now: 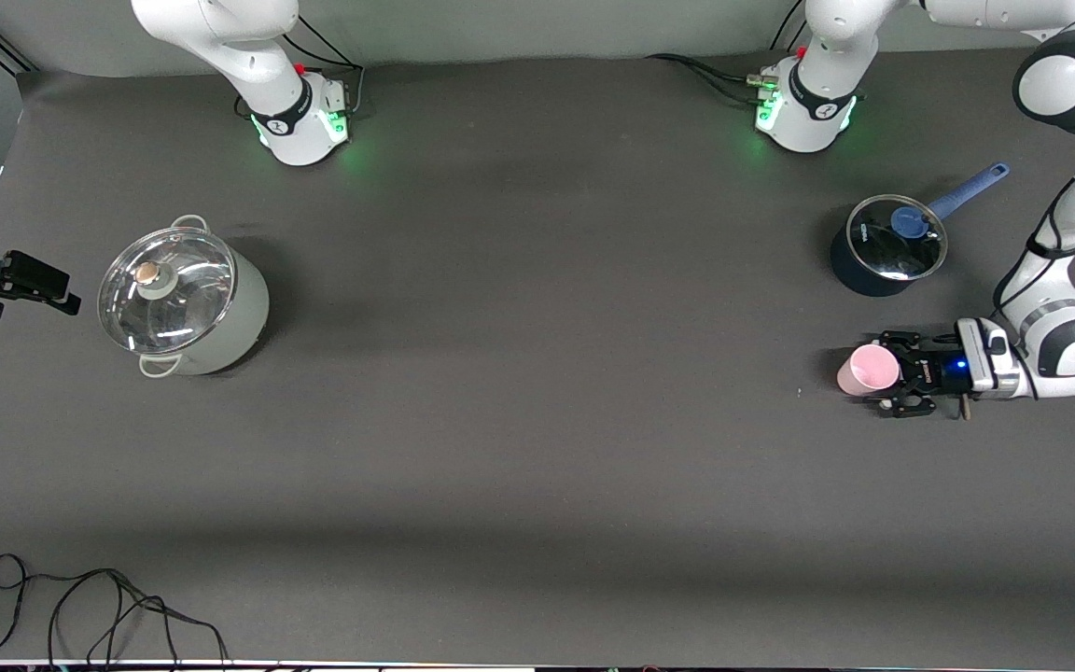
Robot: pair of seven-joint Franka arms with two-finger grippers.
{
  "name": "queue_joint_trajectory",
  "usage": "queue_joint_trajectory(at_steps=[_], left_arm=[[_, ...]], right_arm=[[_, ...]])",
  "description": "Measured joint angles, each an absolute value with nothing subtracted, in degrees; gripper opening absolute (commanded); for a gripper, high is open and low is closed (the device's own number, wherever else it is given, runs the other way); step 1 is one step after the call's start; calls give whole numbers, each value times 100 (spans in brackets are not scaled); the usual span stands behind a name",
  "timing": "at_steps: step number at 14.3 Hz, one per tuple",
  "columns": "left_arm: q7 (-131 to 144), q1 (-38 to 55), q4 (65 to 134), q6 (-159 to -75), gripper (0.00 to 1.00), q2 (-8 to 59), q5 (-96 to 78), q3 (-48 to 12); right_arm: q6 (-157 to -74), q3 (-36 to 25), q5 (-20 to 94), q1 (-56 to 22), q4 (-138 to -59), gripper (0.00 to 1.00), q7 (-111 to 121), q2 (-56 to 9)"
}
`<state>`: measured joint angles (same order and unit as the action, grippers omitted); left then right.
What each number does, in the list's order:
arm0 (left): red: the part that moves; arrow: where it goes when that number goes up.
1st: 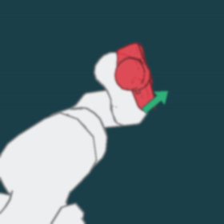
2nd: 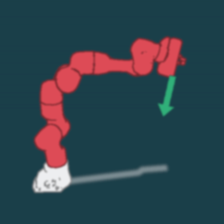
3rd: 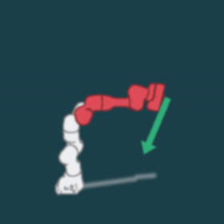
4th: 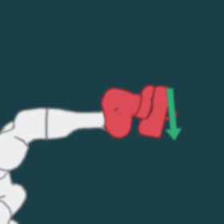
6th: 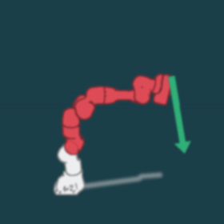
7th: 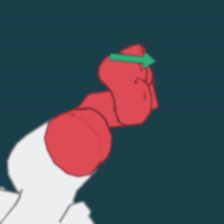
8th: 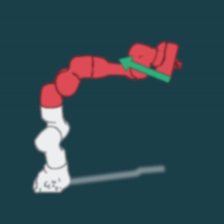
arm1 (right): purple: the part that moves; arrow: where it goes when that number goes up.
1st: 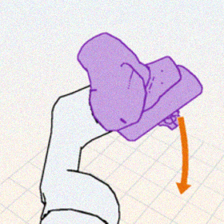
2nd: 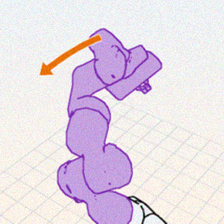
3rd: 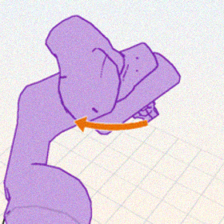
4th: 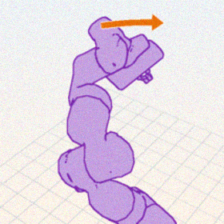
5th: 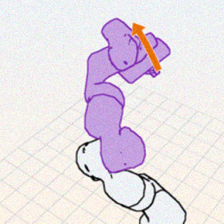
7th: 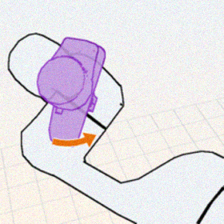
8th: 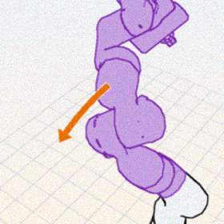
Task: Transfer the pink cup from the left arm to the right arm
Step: 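Close the left gripper around the pink cup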
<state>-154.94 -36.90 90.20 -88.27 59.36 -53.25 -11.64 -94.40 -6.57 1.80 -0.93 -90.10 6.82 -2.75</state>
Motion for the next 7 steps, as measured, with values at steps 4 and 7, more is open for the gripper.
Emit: queue_joint_trajectory(at_steps=[4, 7], left_arm=[[-15494, -3529, 9020, -8827, 43, 5976, -5508, -1165], [-15501, -3481, 9020, -8825, 0, 6015, -5551, -1165]], right_arm=[[-9440, -657, 180, -93, -9010, 100, 692, -276], [-9440, -657, 180, -93, -9010, 100, 694, -276]])
